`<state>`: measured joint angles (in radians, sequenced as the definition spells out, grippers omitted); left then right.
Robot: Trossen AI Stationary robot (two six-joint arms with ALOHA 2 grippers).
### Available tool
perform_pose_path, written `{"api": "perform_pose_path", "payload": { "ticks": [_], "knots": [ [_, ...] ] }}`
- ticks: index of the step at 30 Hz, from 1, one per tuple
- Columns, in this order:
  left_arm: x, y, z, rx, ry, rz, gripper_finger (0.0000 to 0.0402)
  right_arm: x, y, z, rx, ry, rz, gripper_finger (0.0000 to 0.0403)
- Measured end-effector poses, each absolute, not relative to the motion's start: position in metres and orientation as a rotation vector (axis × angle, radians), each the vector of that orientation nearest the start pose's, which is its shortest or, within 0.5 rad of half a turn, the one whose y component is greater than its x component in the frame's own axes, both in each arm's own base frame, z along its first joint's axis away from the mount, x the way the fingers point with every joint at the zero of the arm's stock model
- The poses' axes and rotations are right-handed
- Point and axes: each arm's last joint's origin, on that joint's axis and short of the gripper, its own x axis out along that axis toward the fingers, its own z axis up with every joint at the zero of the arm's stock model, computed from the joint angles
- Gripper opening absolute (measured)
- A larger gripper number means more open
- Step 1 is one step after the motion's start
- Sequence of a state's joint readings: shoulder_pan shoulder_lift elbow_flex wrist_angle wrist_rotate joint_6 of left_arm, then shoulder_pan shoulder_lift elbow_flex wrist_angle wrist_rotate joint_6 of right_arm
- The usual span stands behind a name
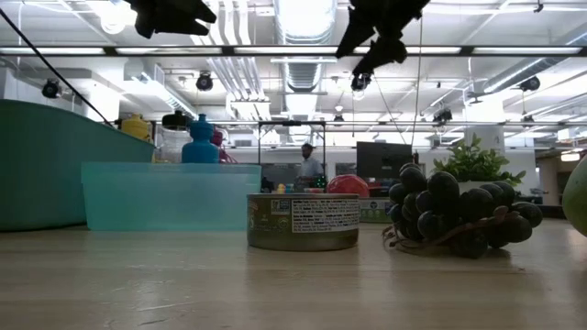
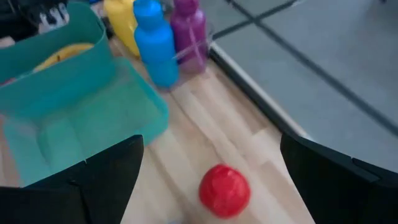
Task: Pick & Place Food Item
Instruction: Put the red apple into the green bin
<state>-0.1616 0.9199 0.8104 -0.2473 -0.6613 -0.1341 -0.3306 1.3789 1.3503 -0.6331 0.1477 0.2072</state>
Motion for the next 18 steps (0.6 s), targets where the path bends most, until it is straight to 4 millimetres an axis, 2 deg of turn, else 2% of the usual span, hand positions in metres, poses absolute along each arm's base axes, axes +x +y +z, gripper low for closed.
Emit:
{"api": "perform_pose_path", "payload": {
  "ticks": [5,9,18],
  "knots": [
    [0.195,-0.014,0.315,0.015,0.297,0.515,0.023,0.289,-0.099,0.342,0.311,0.656,-0.537,0.0378],
    [0.195,-0.014,0.314,0.017,0.302,0.515,0.023,0.299,-0.101,0.328,0.42,0.675,-0.595,0.0378],
    [0.195,-0.014,0.314,0.021,0.306,0.515,0.023,0.306,-0.109,0.299,0.638,0.764,-0.758,0.0381]
  ]
}}
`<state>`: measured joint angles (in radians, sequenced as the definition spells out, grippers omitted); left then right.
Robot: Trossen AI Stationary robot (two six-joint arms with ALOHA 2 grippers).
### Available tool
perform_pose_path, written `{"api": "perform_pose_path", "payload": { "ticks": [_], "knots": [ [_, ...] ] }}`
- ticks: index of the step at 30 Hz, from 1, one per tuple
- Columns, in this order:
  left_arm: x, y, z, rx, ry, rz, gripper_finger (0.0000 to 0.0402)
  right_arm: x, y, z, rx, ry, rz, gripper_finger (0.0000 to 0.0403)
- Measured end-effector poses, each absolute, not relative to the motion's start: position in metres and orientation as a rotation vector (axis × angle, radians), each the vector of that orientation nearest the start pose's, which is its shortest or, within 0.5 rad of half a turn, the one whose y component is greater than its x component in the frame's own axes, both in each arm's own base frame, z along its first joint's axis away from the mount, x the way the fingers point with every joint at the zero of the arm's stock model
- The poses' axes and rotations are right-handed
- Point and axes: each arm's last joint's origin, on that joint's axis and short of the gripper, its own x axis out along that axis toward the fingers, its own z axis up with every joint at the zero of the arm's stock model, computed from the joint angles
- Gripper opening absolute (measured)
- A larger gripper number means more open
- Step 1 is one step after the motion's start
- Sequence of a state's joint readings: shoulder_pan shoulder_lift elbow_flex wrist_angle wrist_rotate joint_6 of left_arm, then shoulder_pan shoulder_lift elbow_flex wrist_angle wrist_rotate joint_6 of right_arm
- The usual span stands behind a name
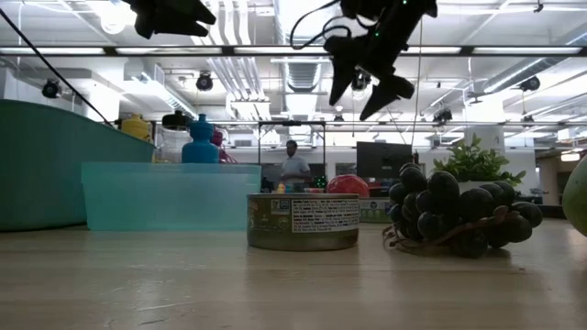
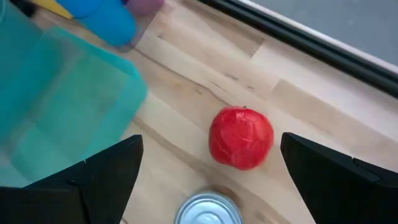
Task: Pick & Place Food Item
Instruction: Put the red apple into the green bin
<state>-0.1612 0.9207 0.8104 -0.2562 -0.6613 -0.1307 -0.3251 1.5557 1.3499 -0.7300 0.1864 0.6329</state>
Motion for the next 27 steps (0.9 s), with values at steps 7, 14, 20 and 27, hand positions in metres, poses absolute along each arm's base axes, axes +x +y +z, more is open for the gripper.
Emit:
{"api": "perform_pose_path", "payload": {
  "ticks": [7,14,20,27],
  "knots": [
    [0.195,-0.014,0.313,0.024,0.311,0.515,0.023,0.316,-0.127,0.274,0.664,0.822,-0.816,0.0398],
    [0.195,-0.014,0.313,0.024,0.311,0.515,0.023,0.323,-0.141,0.25,0.697,0.876,-0.875,0.0398],
    [0.195,-0.014,0.313,0.024,0.312,0.515,0.023,0.33,-0.148,0.232,0.733,0.852,-0.998,0.0397],
    [0.195,-0.014,0.313,0.025,0.314,0.515,0.023,0.342,-0.15,0.209,0.737,0.891,-0.995,0.0397]
  ]
}}
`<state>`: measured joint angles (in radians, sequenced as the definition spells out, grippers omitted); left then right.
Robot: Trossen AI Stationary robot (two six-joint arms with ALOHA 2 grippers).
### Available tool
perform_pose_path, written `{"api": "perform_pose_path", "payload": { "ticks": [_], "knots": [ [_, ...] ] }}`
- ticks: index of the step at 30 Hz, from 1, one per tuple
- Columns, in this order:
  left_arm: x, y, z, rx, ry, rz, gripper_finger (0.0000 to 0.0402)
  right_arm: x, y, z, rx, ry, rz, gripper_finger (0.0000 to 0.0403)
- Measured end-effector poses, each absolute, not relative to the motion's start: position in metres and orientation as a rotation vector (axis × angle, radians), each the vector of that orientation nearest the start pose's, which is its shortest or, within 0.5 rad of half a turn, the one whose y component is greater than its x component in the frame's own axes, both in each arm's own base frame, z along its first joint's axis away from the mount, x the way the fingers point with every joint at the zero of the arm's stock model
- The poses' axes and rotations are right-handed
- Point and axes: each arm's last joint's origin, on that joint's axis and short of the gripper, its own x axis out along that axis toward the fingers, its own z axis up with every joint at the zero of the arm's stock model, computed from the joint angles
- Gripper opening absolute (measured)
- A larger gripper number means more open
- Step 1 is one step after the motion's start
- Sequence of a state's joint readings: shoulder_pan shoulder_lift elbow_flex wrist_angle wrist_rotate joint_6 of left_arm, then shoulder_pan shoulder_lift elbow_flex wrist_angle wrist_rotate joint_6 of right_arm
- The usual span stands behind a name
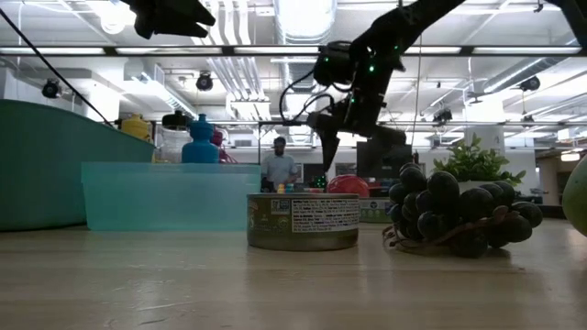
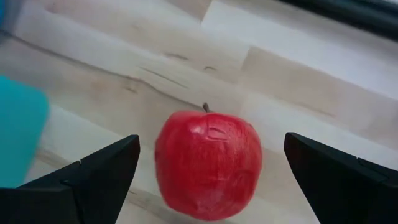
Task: Pick & Place Food Item
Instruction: Put the red apple into the green bin
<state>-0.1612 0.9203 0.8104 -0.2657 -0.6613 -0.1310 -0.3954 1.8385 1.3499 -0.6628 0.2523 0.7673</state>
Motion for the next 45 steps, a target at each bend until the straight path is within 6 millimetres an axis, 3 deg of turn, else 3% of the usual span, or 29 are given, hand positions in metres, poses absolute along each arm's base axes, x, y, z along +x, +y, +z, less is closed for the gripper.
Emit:
{"api": "perform_pose_path", "payload": {
  "ticks": [25,45],
  "knots": [
    [0.195,-0.014,0.313,0.027,0.321,0.516,0.023,0.351,-0.147,0.169,0.741,1.017,-0.957,0.0397],
    [0.194,-0.014,0.311,0.035,0.342,0.516,0.023,0.35,-0.147,0.169,0.773,0.998,-0.991,0.0395]
  ]
}}
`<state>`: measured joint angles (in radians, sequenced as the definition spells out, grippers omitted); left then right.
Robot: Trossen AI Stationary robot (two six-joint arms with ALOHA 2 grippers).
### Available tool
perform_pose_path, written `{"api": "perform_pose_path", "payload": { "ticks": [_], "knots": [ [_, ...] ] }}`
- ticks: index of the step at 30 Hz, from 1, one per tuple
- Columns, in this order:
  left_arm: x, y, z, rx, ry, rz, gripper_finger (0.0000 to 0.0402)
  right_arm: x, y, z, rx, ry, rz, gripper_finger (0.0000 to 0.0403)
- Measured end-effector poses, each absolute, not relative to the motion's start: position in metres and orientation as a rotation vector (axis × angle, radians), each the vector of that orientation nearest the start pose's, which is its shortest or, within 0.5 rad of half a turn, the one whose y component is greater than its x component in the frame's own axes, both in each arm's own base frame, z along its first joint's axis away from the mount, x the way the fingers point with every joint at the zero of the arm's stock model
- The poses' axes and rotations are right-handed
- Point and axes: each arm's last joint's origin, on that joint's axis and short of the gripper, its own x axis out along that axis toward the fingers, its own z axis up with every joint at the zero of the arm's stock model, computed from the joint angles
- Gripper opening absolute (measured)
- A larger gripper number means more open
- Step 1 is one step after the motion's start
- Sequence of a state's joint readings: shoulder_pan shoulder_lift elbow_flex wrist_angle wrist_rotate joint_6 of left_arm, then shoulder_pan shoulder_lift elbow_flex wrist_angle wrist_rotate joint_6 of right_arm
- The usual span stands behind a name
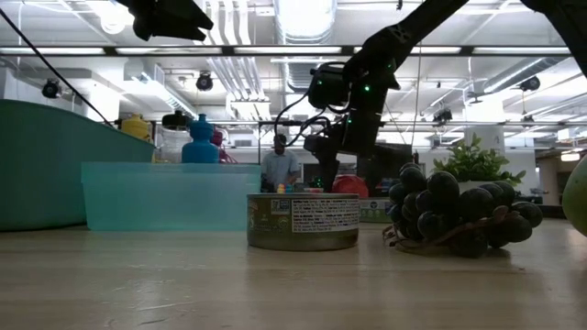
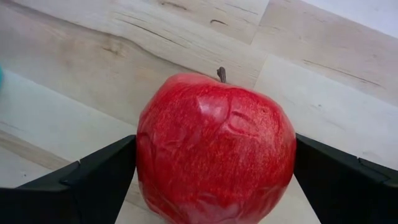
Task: Pick & Place Food Item
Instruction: Put the red apple into the green bin
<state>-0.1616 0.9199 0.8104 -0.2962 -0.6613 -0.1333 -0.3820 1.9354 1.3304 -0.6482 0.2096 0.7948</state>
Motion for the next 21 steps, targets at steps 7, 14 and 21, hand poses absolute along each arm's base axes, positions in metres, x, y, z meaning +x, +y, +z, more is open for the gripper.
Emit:
{"api": "perform_pose_path", "payload": {
  "ticks": [7,14,21],
  "knots": [
    [0.1937,-0.0136,0.3105,0.038,0.343,0.516,0.023,0.35,-0.1472,0.1688,0.771,0.999,-0.993,0.0341],
    [0.1937,-0.0136,0.3105,0.038,0.343,0.516,0.023,0.3499,-0.1471,0.1688,0.771,0.999,-0.993,0.0339],
    [0.1937,-0.0135,0.3105,0.038,0.344,0.516,0.023,0.3498,-0.1471,0.1688,0.774,0.998,-0.995,0.0354]
  ]
}}
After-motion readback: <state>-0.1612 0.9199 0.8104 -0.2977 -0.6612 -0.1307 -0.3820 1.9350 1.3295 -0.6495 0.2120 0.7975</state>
